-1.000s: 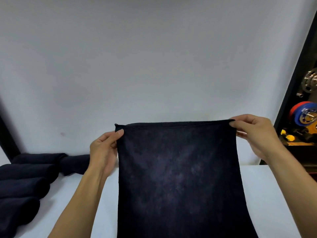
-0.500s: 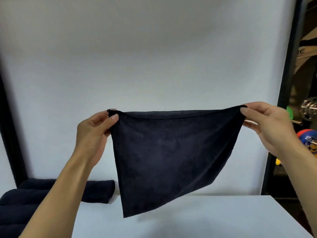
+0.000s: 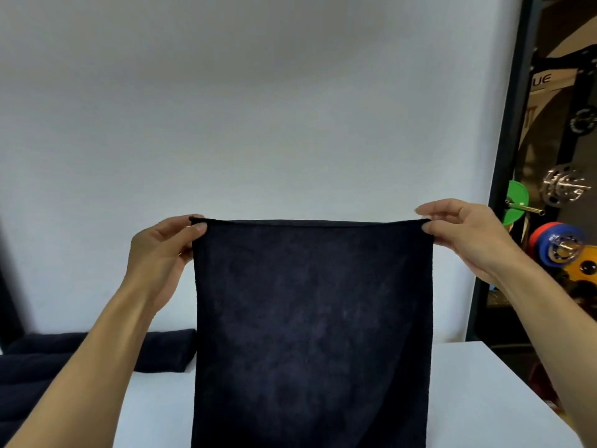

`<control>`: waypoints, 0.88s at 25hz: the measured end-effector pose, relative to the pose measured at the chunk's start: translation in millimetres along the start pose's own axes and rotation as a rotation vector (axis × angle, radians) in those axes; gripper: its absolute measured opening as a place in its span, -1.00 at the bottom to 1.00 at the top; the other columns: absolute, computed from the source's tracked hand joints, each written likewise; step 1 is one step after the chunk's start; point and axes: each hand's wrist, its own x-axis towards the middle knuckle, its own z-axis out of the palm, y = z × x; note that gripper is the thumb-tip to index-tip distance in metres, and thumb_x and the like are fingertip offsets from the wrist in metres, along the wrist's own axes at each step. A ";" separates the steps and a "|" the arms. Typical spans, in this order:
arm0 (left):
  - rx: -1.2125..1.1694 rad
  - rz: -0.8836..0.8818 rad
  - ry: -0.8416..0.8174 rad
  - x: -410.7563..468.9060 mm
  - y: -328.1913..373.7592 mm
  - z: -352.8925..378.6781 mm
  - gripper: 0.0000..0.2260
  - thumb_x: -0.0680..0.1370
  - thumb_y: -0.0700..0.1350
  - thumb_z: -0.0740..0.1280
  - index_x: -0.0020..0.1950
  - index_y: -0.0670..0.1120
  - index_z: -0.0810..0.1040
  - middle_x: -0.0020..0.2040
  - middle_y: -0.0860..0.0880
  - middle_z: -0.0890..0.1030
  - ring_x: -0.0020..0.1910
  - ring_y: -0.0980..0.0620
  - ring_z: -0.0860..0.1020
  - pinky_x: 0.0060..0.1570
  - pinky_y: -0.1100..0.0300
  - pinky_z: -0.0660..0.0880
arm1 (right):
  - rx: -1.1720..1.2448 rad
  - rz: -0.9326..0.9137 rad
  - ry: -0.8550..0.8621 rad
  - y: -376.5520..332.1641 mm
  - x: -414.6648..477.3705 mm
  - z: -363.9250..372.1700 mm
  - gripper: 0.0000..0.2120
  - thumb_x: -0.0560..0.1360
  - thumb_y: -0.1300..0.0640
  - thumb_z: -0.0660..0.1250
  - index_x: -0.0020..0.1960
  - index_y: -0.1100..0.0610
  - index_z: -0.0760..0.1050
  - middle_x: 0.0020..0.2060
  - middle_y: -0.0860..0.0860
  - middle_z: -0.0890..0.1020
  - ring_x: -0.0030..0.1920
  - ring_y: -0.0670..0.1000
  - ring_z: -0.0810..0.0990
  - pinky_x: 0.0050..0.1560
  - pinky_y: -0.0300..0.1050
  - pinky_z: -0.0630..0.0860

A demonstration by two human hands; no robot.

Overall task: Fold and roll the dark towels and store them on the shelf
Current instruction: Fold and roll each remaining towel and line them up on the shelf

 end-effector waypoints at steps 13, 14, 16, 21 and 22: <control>0.524 -0.045 -0.010 25.5 -18.4 -0.8 -0.89 0.47 -0.31 0.41 -0.15 -0.12 0.64 -0.21 -0.08 0.62 -0.25 0.00 0.52 -0.18 0.15 0.42 | -0.601 -0.049 -0.160 19.2 30.0 8.4 -0.88 0.50 0.24 0.35 -0.07 0.03 0.56 -0.17 -0.05 0.67 -0.19 -0.07 0.56 -0.24 -0.22 0.39; 0.533 -0.033 0.049 34.9 -17.4 1.9 -0.88 0.46 -0.31 0.42 -0.18 -0.10 0.62 -0.27 -0.06 0.57 -0.31 0.02 0.46 -0.24 0.17 0.39 | -0.574 -0.086 -0.115 19.4 38.5 12.8 -0.90 0.51 0.22 0.37 -0.04 0.04 0.55 -0.18 -0.06 0.65 -0.19 -0.09 0.55 -0.23 -0.24 0.38; 0.490 -0.008 0.133 52.8 -11.7 10.4 -0.91 0.46 -0.31 0.43 -0.16 -0.12 0.61 -0.33 -0.04 0.51 -0.38 0.04 0.40 -0.31 0.19 0.37 | -0.495 -0.169 0.007 17.1 55.0 24.3 -0.89 0.50 0.21 0.37 -0.02 0.03 0.55 -0.21 -0.09 0.62 -0.15 -0.10 0.55 -0.14 -0.25 0.41; 0.253 0.084 0.100 47.8 26.1 15.5 -0.87 0.45 -0.31 0.38 -0.18 -0.08 0.59 -0.23 -0.02 0.59 -0.30 0.06 0.50 -0.20 0.22 0.42 | 0.054 -0.162 0.102 -6.0 47.8 32.0 -0.79 0.55 0.29 0.26 0.05 0.01 0.53 -0.19 -0.01 0.59 -0.13 -0.05 0.59 -0.06 -0.09 0.59; 0.193 0.088 0.051 35.4 32.4 11.2 -0.87 0.47 -0.31 0.34 -0.19 -0.08 0.58 -0.21 -0.03 0.60 -0.24 0.03 0.55 -0.14 0.20 0.48 | 0.156 -0.155 0.081 -10.9 35.2 29.8 -0.77 0.56 0.30 0.24 0.06 0.01 0.53 -0.20 -0.02 0.58 -0.15 -0.03 0.59 -0.09 -0.09 0.59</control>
